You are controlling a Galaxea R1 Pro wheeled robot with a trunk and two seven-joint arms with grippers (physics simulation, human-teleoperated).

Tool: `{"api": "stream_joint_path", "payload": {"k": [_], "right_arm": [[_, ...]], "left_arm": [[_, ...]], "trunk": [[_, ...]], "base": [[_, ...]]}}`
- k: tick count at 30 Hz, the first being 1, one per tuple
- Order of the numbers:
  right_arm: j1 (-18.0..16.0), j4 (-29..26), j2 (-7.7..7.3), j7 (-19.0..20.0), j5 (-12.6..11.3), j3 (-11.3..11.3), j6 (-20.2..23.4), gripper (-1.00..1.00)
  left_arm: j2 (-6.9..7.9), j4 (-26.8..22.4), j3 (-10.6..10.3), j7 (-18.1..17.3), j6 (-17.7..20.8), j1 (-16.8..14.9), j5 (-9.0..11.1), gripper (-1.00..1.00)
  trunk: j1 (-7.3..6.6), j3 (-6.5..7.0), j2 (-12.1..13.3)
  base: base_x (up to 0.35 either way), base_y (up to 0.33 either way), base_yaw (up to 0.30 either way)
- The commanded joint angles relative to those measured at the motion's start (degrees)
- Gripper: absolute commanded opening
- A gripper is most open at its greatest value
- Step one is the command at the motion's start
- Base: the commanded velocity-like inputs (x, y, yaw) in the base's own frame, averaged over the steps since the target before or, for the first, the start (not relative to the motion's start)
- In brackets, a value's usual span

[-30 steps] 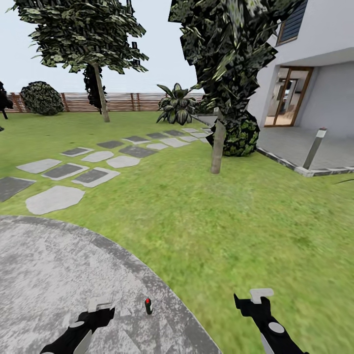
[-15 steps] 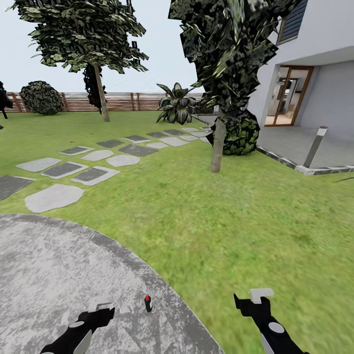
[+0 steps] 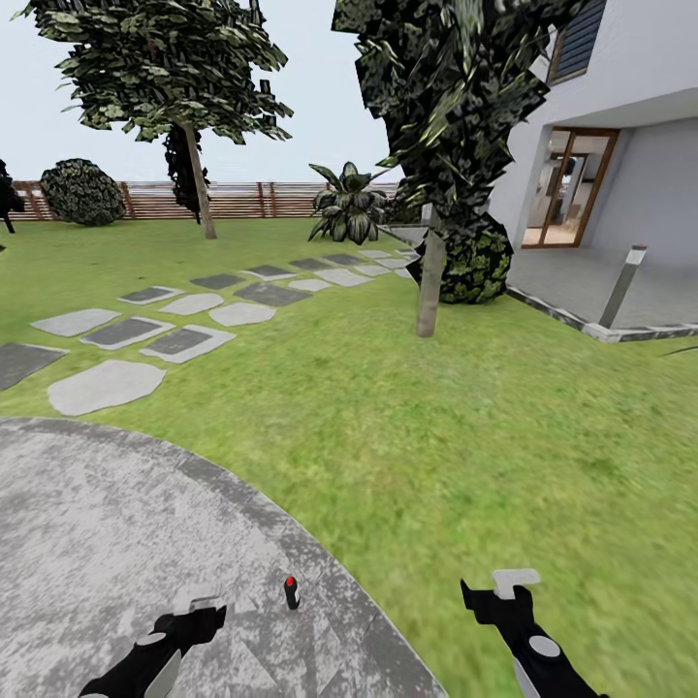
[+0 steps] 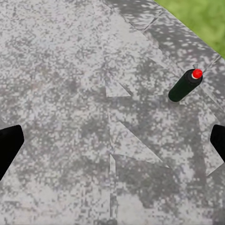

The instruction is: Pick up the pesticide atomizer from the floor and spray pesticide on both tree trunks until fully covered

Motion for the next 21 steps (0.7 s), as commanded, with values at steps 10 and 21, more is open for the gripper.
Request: {"api": "stream_joint_path", "payload": {"k": [10, 21], "right_arm": [[-0.03, 0.04, 0.01, -0.02, 0.01, 0.02, -0.17, 1.00], [-0.03, 0.04, 0.01, -0.02, 0.02, 0.02, -0.17, 1.00]], "left_arm": [[0.02, 0.03, 0.02, 0.01, -0.11, -0.03, 0.50, 1.00], [0.07, 0.03, 0.02, 0.01, -0.11, -0.10, 0.57, 1.00]], "trunk": [[2.19, -1.85, -4.05], [4.61, -3.82, -8.46]], "base": [[0.000, 0.000, 0.000], [0.000, 0.000, 0.000]]}}
